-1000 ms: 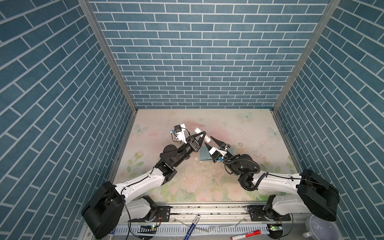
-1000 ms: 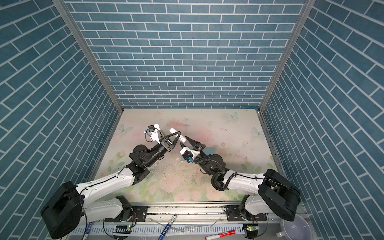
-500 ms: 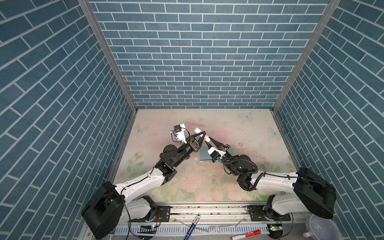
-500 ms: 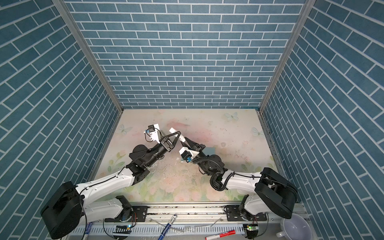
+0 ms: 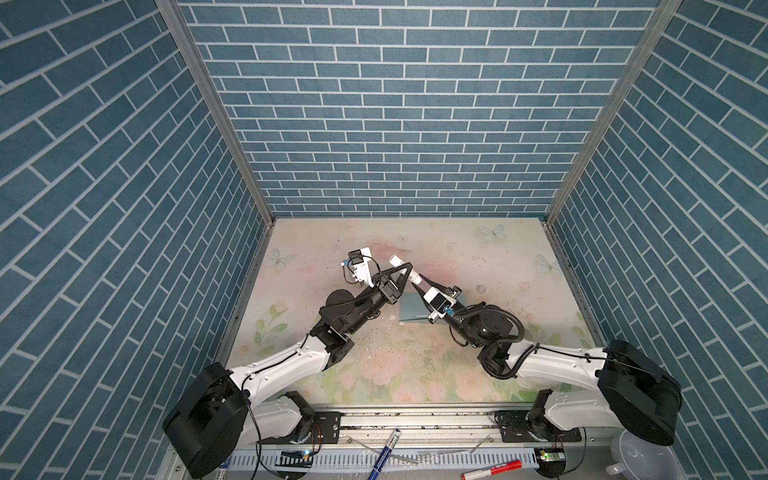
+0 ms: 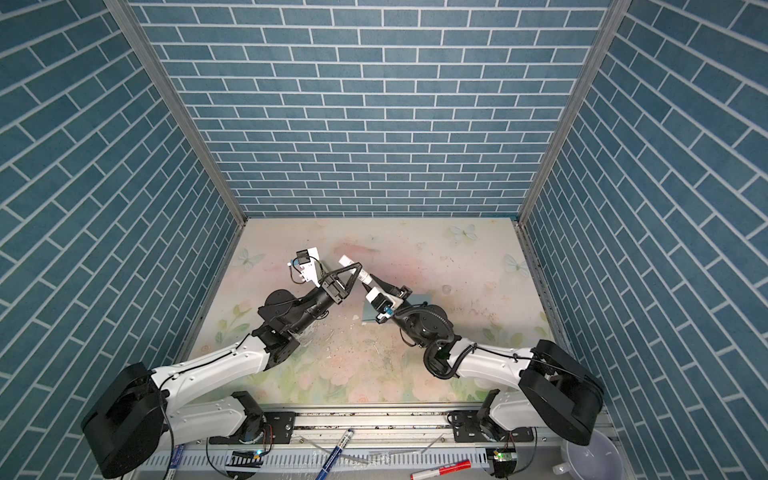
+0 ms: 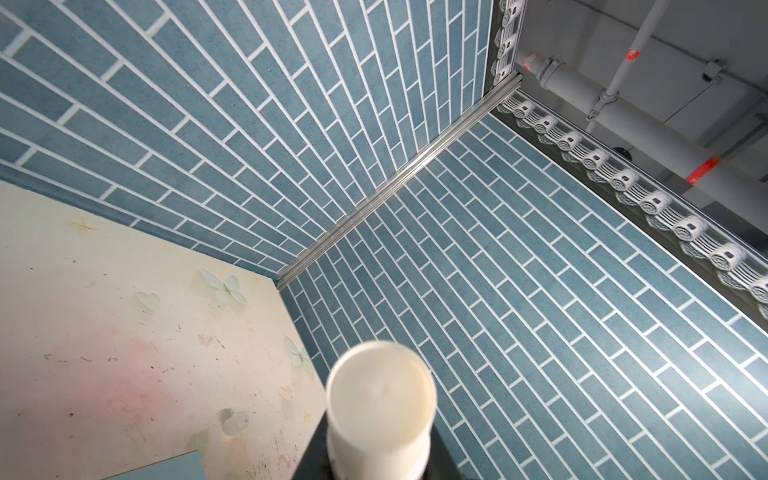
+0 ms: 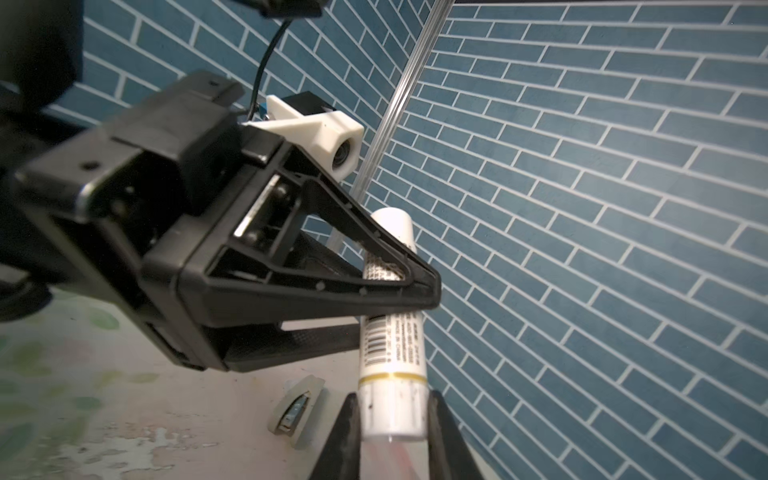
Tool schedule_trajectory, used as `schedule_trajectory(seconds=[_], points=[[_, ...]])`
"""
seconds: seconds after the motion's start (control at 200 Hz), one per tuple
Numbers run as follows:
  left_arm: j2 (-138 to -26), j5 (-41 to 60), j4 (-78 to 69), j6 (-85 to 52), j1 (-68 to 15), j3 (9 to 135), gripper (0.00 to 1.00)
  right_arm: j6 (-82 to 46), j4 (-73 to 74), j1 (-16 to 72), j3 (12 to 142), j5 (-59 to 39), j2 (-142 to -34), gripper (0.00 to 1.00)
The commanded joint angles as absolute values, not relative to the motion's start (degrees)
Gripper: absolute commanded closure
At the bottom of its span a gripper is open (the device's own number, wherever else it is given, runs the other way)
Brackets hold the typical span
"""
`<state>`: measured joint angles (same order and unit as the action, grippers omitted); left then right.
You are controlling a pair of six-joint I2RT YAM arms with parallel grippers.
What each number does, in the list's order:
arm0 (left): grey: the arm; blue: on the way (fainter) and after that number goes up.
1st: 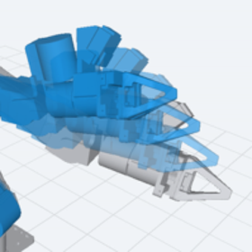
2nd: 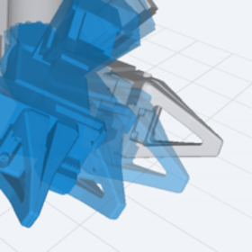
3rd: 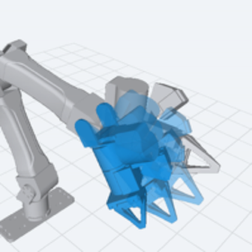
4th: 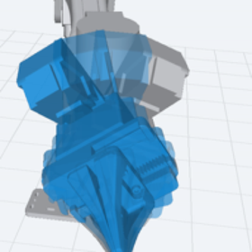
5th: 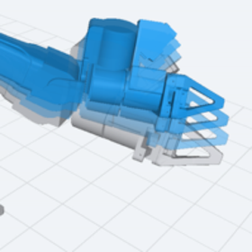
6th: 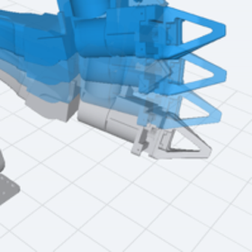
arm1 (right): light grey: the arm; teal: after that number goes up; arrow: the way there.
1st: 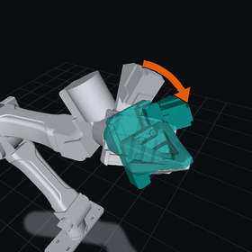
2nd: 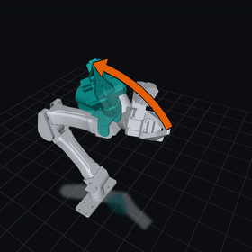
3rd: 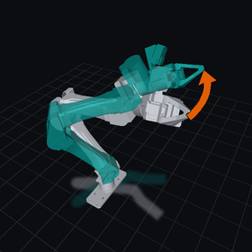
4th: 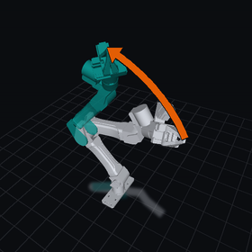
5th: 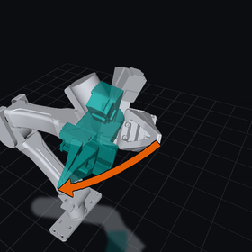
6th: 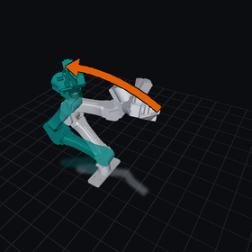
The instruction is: Place the letter into the envelope and seal it
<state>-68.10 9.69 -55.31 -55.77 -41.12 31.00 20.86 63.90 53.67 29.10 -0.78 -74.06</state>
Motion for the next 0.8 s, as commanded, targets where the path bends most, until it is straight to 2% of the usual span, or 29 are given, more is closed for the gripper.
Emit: schedule_trajectory(seconds=[0.0,0.2,0.39,0.58,0.68,0.795], points=[[-68.15,11.82,-58.38,-53.55,-41.12,31.29,1.00,-6.13,63.18,46.70,33.62,-12.22,-70.02,1.00],[-69.59,14.11,-63.48,-52.87,-41.09,31.04,1.00,-31.45,62.09,40.13,37.20,-21.21,-70.75,1.00],[-70.71,15.60,-66.10,-52.84,-41.13,31.16,1.00,-53.47,78.54,35.91,38.27,-27.95,-79.00,1.00],[-69.69,14.65,-64.21,-51.99,-41.20,30.90,1.00,-55.21,79.54,35.33,39.33,-29.65,-81.17,1.00],[-68.99,12.99,-62.06,-52.29,-41.14,30.82,1.00,-47.91,76.25,35.42,38.55,-30.02,-79.09,0.83],[-68.16,12.18,-59.35,-52.65,-41.19,31.33,1.00,-32.01,70.57,36.07,35.15,-27.47,-73.68,0.46]])
